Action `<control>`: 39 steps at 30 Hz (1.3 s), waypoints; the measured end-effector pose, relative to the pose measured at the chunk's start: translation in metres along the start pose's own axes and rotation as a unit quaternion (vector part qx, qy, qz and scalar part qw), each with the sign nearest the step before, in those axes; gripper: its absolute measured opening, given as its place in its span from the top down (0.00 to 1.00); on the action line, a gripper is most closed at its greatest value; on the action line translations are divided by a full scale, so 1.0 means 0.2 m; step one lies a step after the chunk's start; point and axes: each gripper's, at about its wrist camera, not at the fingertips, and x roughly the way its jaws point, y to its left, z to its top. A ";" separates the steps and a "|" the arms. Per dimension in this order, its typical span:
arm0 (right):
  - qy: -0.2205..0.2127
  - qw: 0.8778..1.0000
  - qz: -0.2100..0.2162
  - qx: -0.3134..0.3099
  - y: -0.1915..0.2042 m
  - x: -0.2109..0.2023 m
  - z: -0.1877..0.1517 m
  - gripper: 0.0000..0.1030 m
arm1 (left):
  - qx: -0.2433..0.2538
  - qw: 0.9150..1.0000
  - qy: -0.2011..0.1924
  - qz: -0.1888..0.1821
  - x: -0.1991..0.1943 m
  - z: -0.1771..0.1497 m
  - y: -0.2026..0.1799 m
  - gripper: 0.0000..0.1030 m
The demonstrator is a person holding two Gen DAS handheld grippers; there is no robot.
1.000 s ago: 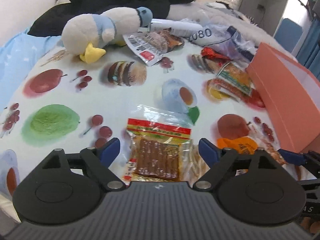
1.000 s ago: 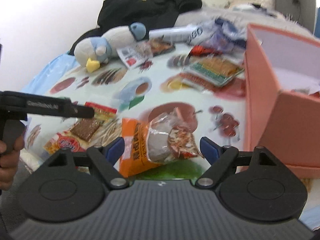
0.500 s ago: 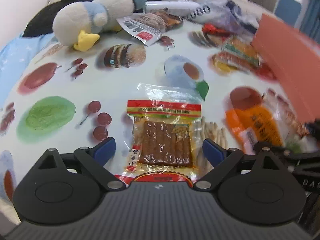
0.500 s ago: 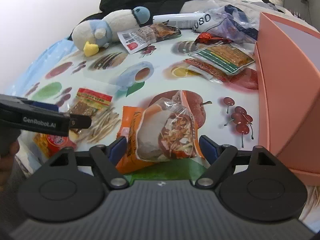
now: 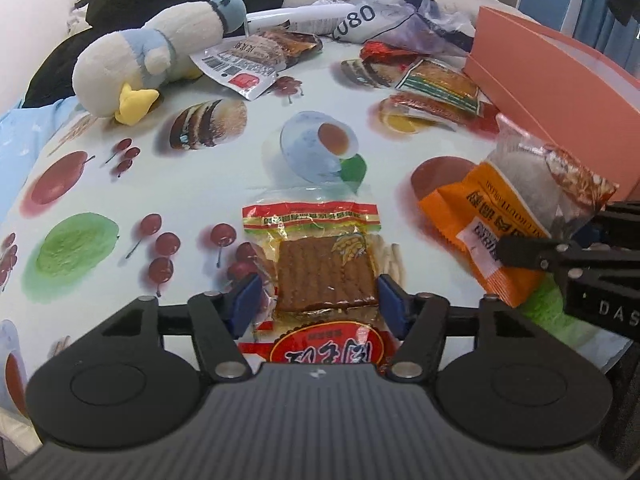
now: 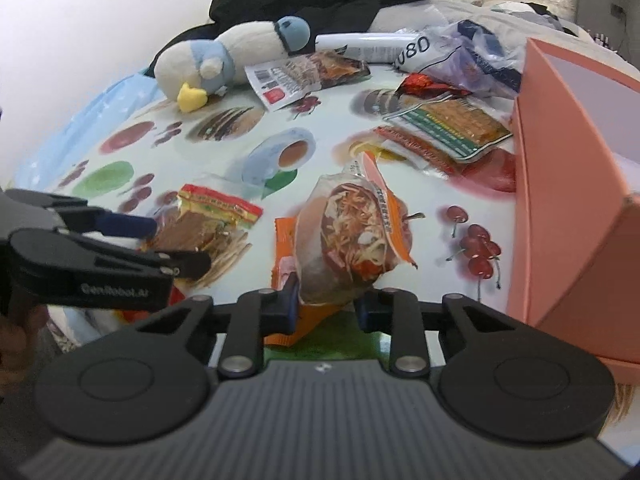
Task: Organize snacks
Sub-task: 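Lift and carry both held snack packs over the pink box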
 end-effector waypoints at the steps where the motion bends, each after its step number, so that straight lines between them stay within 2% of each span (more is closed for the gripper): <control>1: -0.004 1.000 -0.002 0.000 0.00 -0.02 0.00 0.73 | 0.002 1.000 -0.002 0.001 -0.01 0.00 -0.01 0.36; 4: -0.014 1.000 -0.010 0.005 -0.01 -0.07 0.02 0.73 | 0.003 1.000 -0.011 0.007 -0.05 0.00 -0.03 0.43; 8: -0.022 1.000 -0.015 0.016 -0.02 -0.13 0.01 0.74 | -0.025 1.000 -0.012 -0.002 -0.09 0.01 -0.02 0.46; 9: -0.025 0.999 -0.016 0.017 -0.02 -0.15 0.01 0.74 | -0.029 0.999 -0.013 -0.002 -0.10 0.01 -0.02 0.50; 10: -0.027 0.999 -0.017 0.018 -0.02 -0.16 0.01 0.74 | -0.034 0.999 -0.016 -0.004 -0.11 0.01 -0.01 0.72; 12: -0.033 0.999 -0.019 0.020 -0.02 -0.20 0.02 0.74 | -0.040 0.999 -0.024 0.003 -0.15 0.03 -0.02 0.72; 14: -0.040 0.999 -0.022 0.022 -0.02 -0.23 0.02 0.74 | -0.049 0.998 -0.025 -0.004 -0.17 0.04 -0.01 0.79; 20: -0.055 0.998 -0.028 0.031 -0.03 -0.31 0.03 0.74 | -0.062 0.997 -0.035 -0.005 -0.22 0.04 0.01 0.81; 23: -0.059 0.997 -0.031 0.034 -0.03 -0.34 0.03 0.74 | -0.070 0.996 -0.048 -0.002 -0.28 0.03 0.02 0.88; 30: -0.067 0.997 -0.034 0.037 -0.03 -0.40 0.03 0.74 | -0.087 0.994 -0.069 -0.006 -0.38 0.04 0.03 0.90; 39: -0.081 0.995 -0.040 0.047 -0.03 -0.54 0.06 0.74 | -0.098 0.990 -0.097 -0.039 -0.61 0.11 -0.06 0.92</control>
